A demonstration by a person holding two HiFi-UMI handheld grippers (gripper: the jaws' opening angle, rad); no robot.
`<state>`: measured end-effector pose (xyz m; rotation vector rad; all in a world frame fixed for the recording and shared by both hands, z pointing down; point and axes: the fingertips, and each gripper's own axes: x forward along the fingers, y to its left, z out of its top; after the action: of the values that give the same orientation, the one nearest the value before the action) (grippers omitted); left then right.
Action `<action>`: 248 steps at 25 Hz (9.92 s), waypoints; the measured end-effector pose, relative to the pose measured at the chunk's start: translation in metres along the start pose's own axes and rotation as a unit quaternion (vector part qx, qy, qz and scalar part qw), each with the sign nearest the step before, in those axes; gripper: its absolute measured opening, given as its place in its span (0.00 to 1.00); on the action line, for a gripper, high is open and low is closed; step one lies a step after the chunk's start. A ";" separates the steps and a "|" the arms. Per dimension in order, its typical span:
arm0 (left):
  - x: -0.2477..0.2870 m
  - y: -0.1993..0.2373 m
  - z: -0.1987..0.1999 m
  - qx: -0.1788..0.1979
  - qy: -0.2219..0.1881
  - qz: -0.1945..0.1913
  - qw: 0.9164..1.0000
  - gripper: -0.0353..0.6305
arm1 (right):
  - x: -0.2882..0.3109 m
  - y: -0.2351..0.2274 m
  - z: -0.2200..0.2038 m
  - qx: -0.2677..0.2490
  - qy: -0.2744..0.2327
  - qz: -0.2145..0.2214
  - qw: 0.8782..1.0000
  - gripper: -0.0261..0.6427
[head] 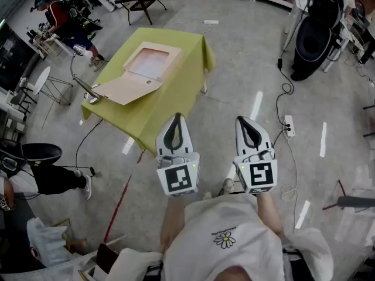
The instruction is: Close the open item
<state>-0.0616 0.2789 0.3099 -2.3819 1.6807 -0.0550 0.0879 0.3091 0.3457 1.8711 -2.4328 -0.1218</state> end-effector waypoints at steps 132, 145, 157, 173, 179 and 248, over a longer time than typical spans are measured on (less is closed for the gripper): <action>0.055 0.235 -0.134 -0.042 0.116 0.644 0.755 0.07 | 0.378 0.288 -0.087 -0.212 -0.056 0.636 0.739 0.30; 0.026 0.248 -0.138 -0.029 0.117 0.661 0.741 0.07 | 0.389 0.341 -0.169 -0.349 -0.012 0.590 0.728 0.35; 0.027 0.248 -0.141 -0.023 0.134 0.644 0.753 0.07 | 0.397 0.352 -0.189 -0.345 0.020 0.563 0.751 0.34; 0.033 0.255 -0.137 -0.022 0.112 0.626 0.771 0.07 | 0.417 0.334 -0.150 -0.294 -0.015 0.489 0.821 0.10; 0.055 0.262 -0.129 -0.015 0.098 0.604 0.791 0.07 | 0.430 0.312 -0.127 -0.257 -0.002 0.475 0.842 0.08; 0.345 0.251 -0.204 -0.053 0.110 0.328 0.937 0.07 | 0.666 0.037 -0.227 0.057 0.322 0.146 0.933 0.25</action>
<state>-0.2084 -0.1566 0.4233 -1.8056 2.5550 -0.1234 -0.0943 -0.3295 0.5802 1.2665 -2.2194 0.5687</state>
